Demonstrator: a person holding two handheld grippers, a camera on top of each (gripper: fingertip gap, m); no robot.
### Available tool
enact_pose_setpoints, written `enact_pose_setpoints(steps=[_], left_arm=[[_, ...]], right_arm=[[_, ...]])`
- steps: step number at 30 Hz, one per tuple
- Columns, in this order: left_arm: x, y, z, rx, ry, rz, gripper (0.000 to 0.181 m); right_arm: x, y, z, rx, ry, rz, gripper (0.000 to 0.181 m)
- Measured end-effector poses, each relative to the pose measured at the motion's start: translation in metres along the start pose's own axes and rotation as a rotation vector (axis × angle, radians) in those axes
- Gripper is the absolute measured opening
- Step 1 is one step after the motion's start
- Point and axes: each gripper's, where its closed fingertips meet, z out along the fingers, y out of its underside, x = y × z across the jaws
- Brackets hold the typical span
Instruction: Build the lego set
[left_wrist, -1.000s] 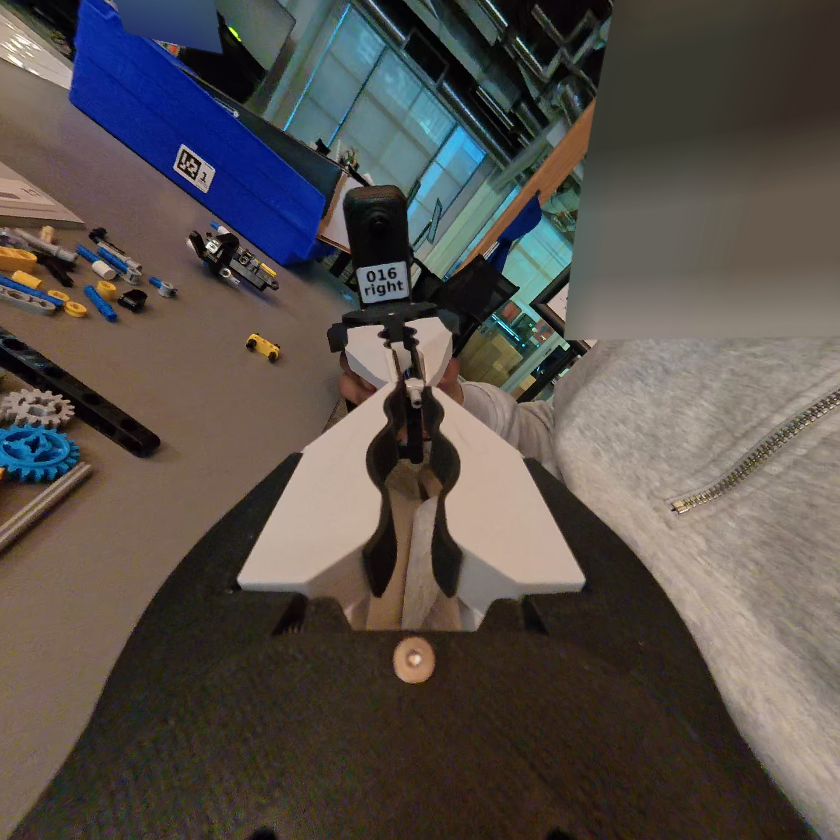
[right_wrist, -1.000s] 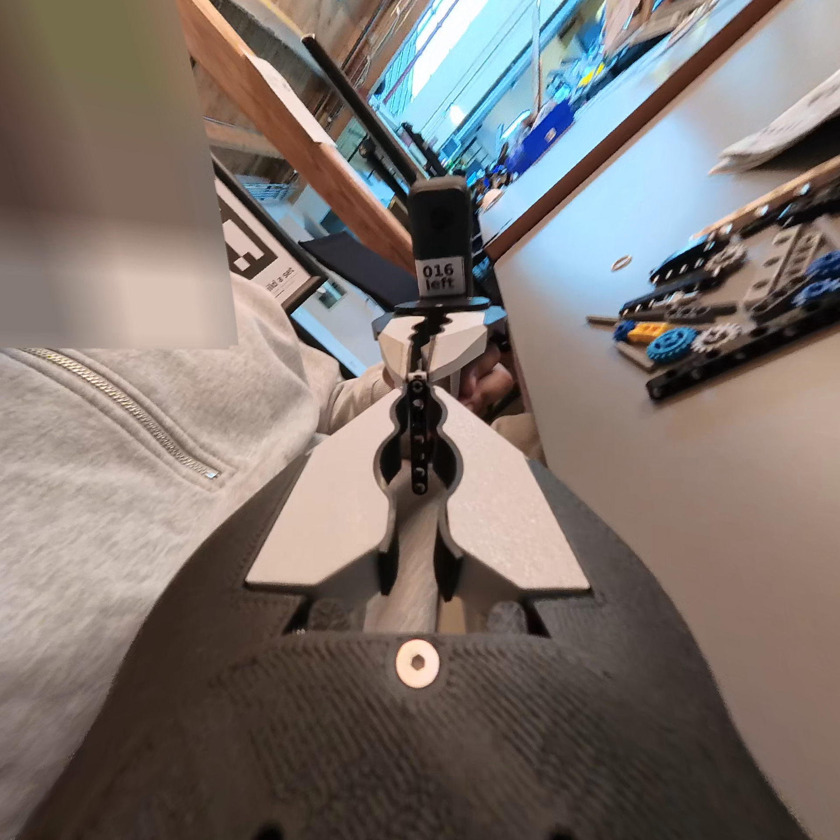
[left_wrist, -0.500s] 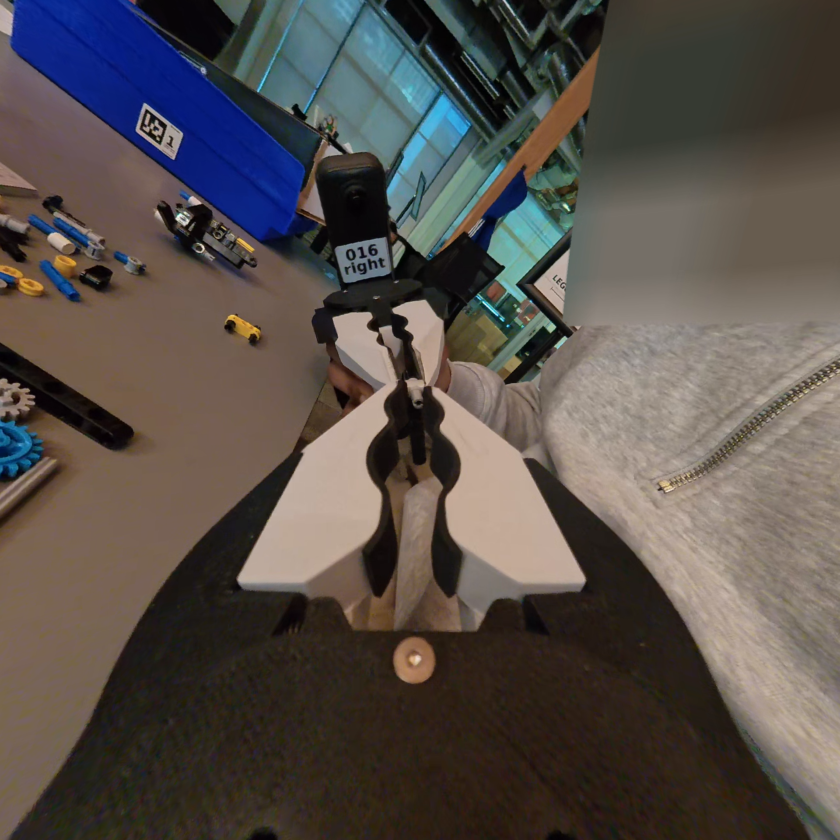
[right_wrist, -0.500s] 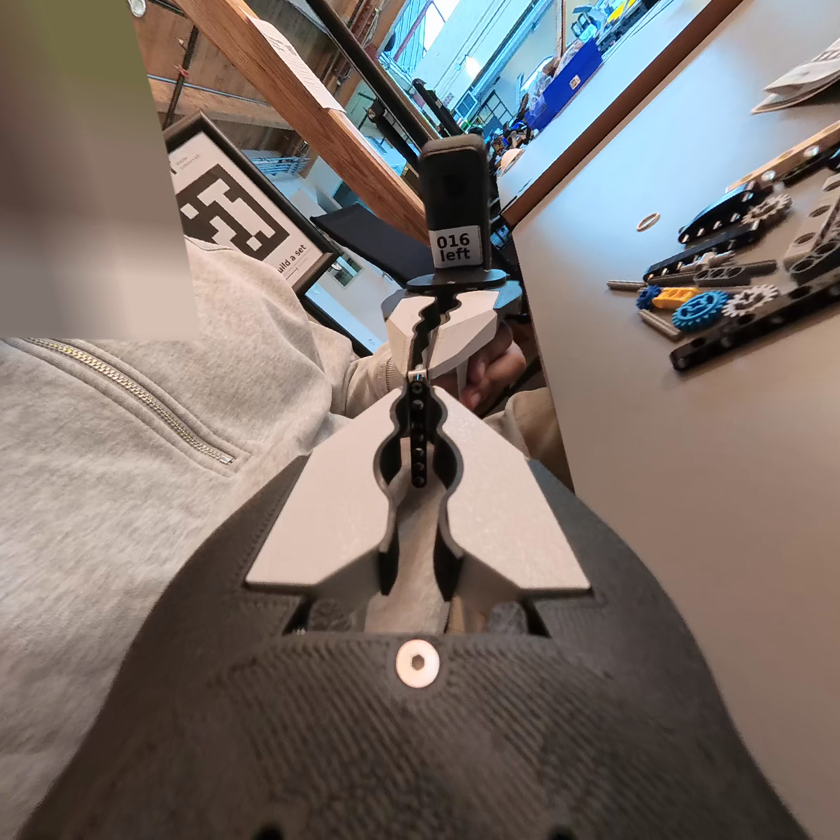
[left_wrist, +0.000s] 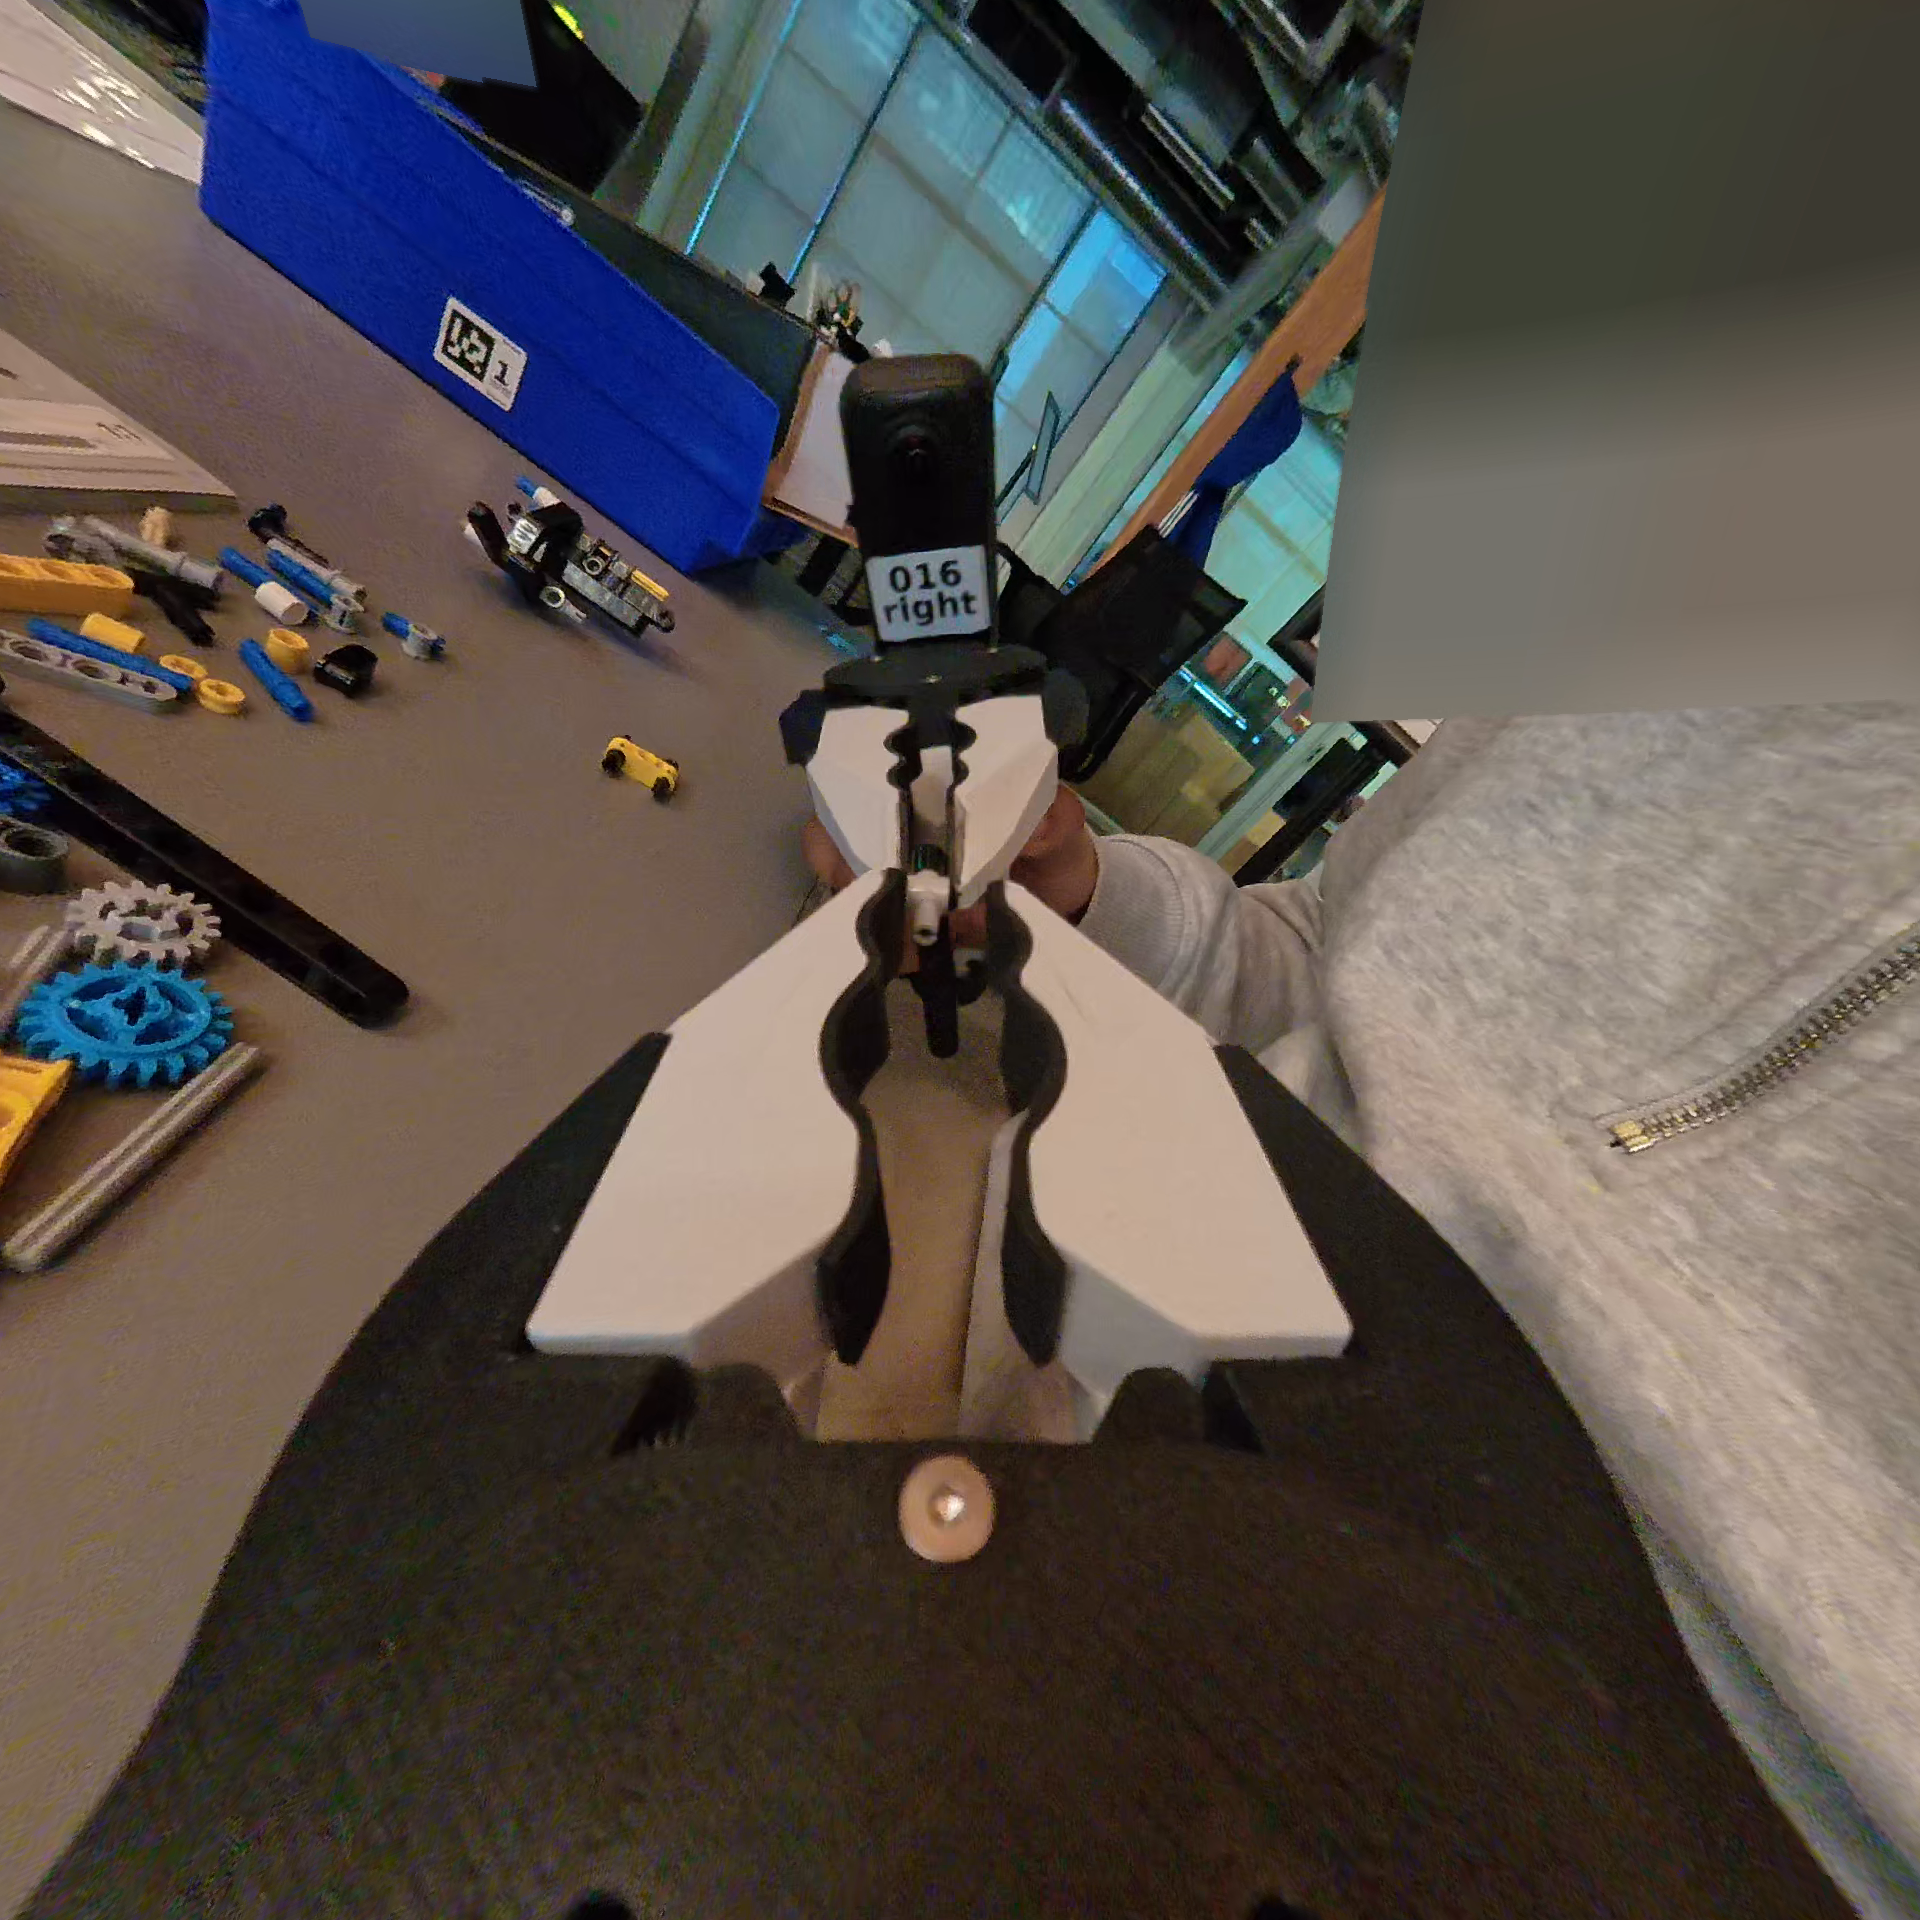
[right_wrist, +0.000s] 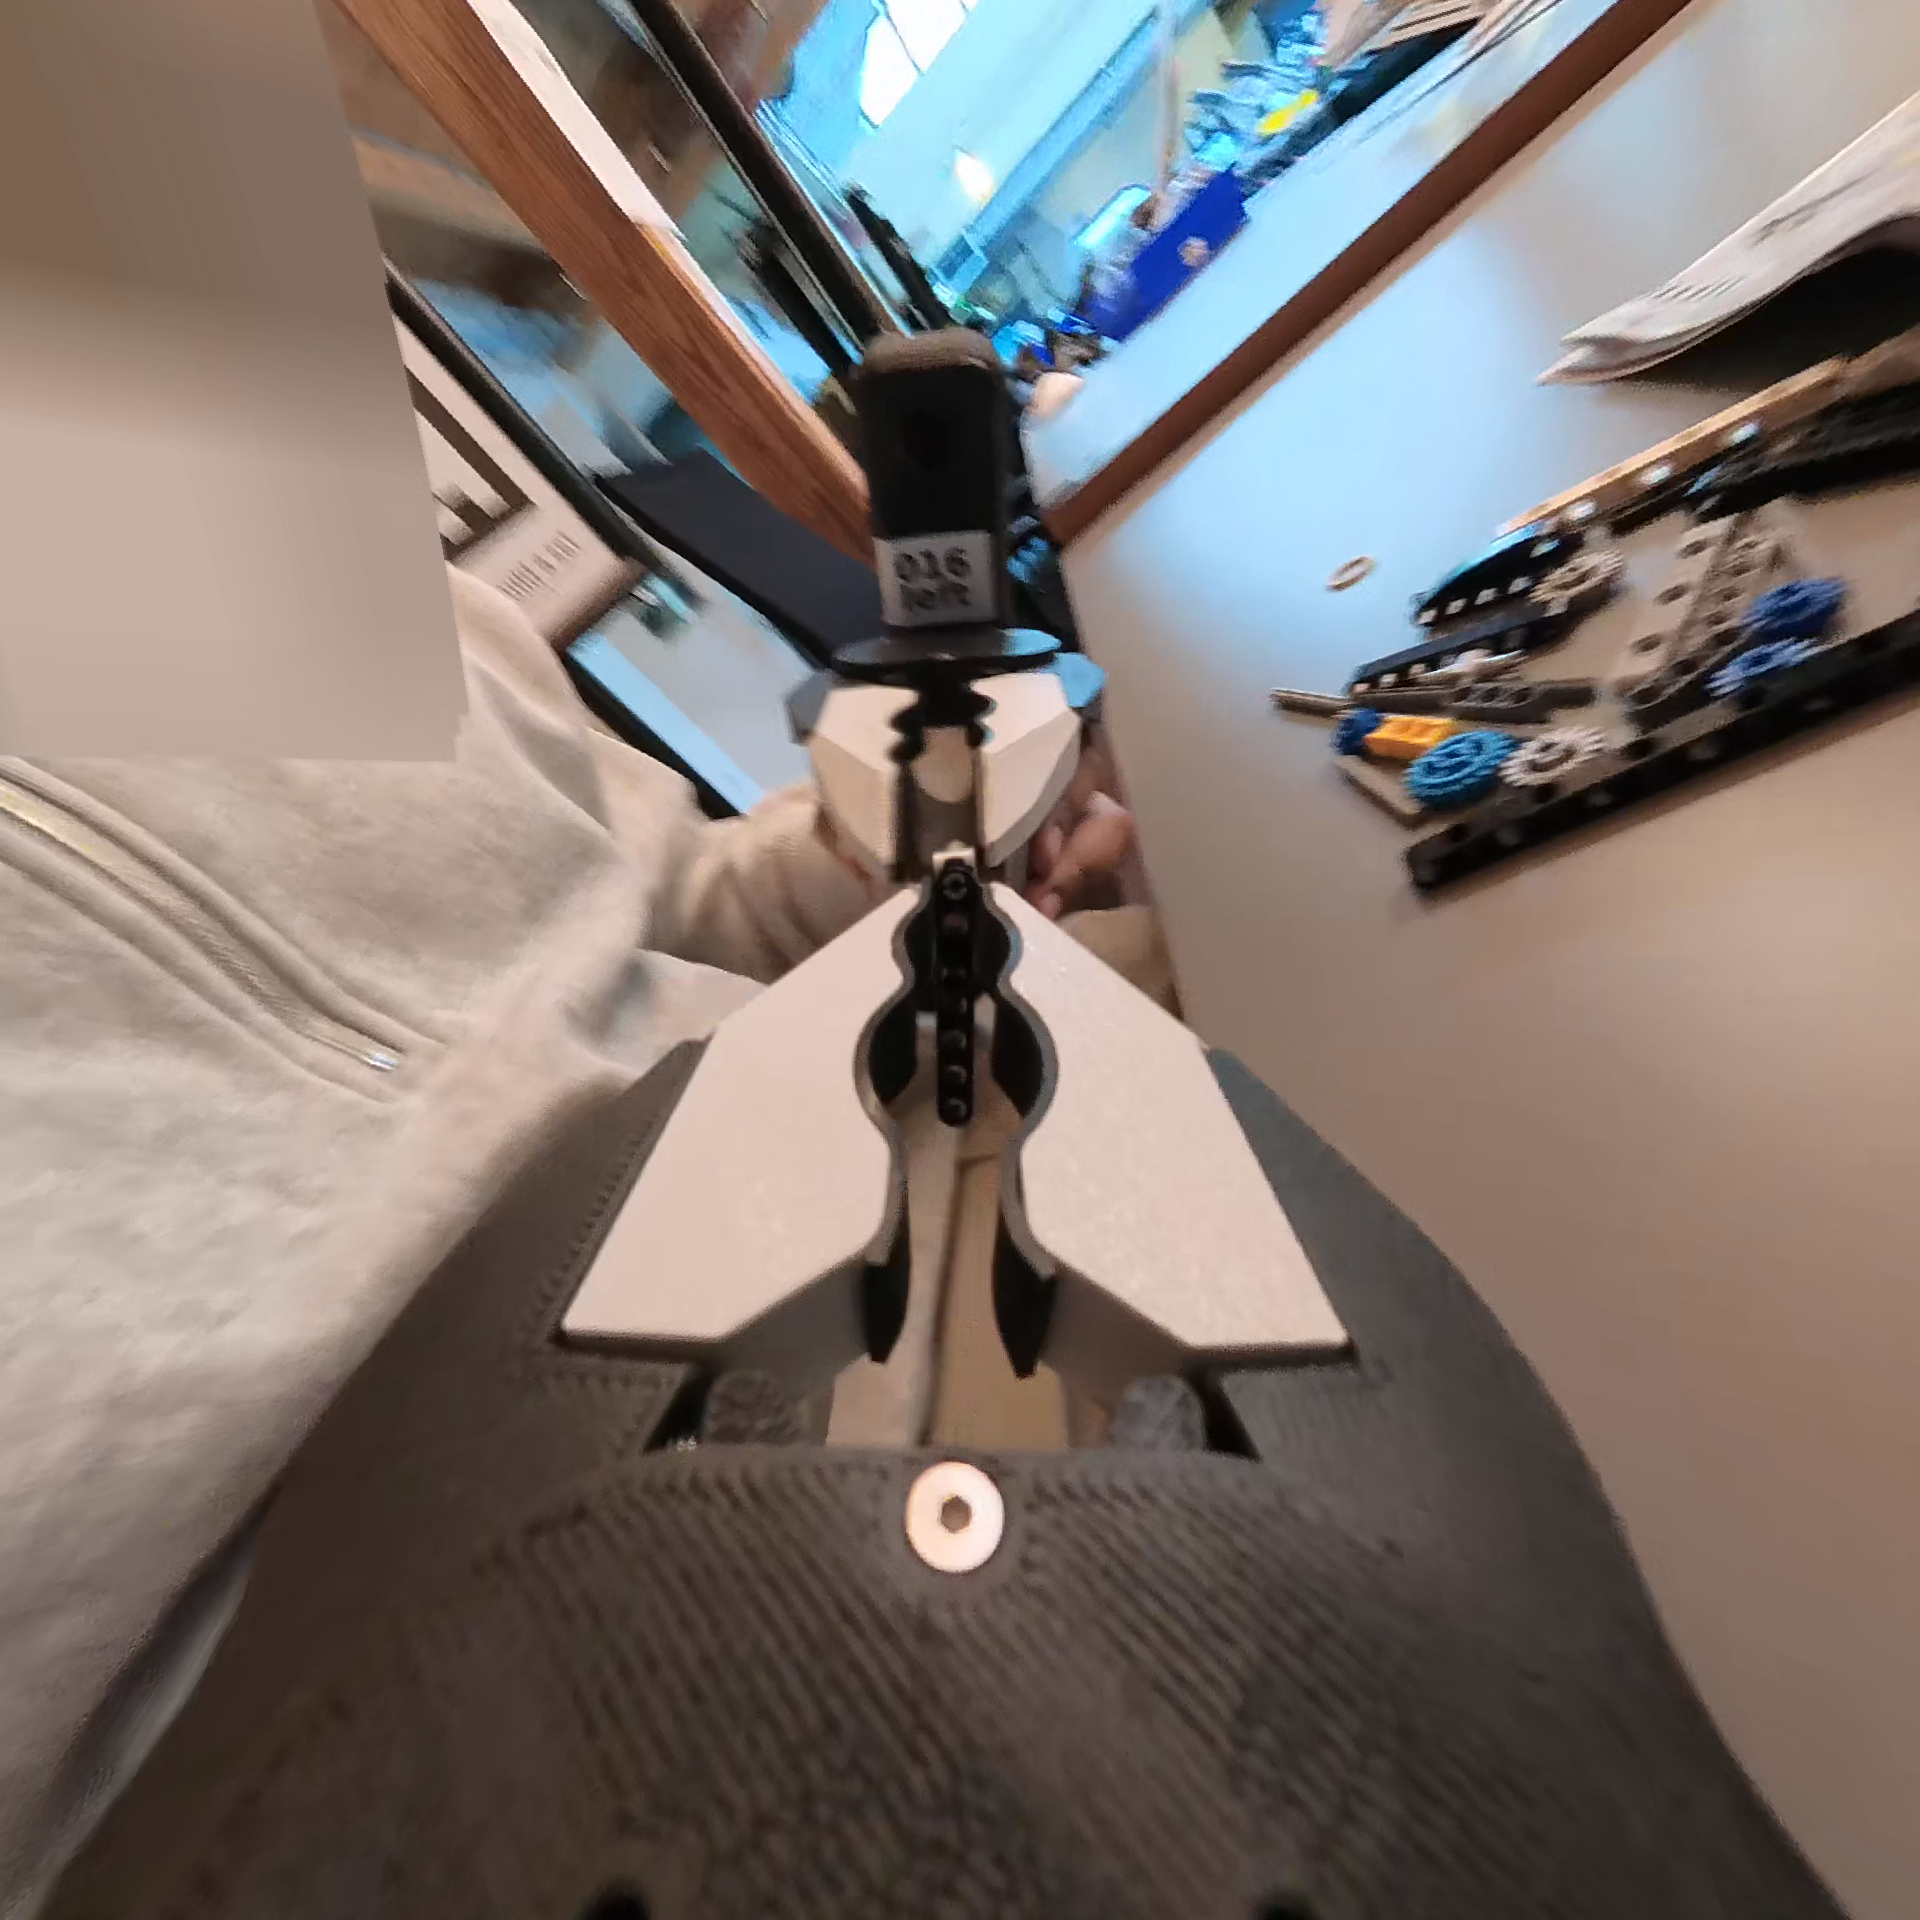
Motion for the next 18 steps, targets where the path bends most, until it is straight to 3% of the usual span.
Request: enact_pose_setpoints(steps=[8,13,18], left_arm=[[-0.001,0.0,-0.001,-0.002,-0.001,-0.008,0.006],[0.001,-0.016,-0.008,0.107,0.052,-0.092,0.005],[0.004,-0.032,-0.016,0.214,0.109,-0.143,0.005]], right_arm=[[0.0,-0.002,0.0,0.003,0.033,-0.079,0.006],[0.007,-0.027,-0.016,0.146,0.109,-0.135,0.032],[0.005,-0.038,-0.024,0.204,0.121,-0.166,0.034]])
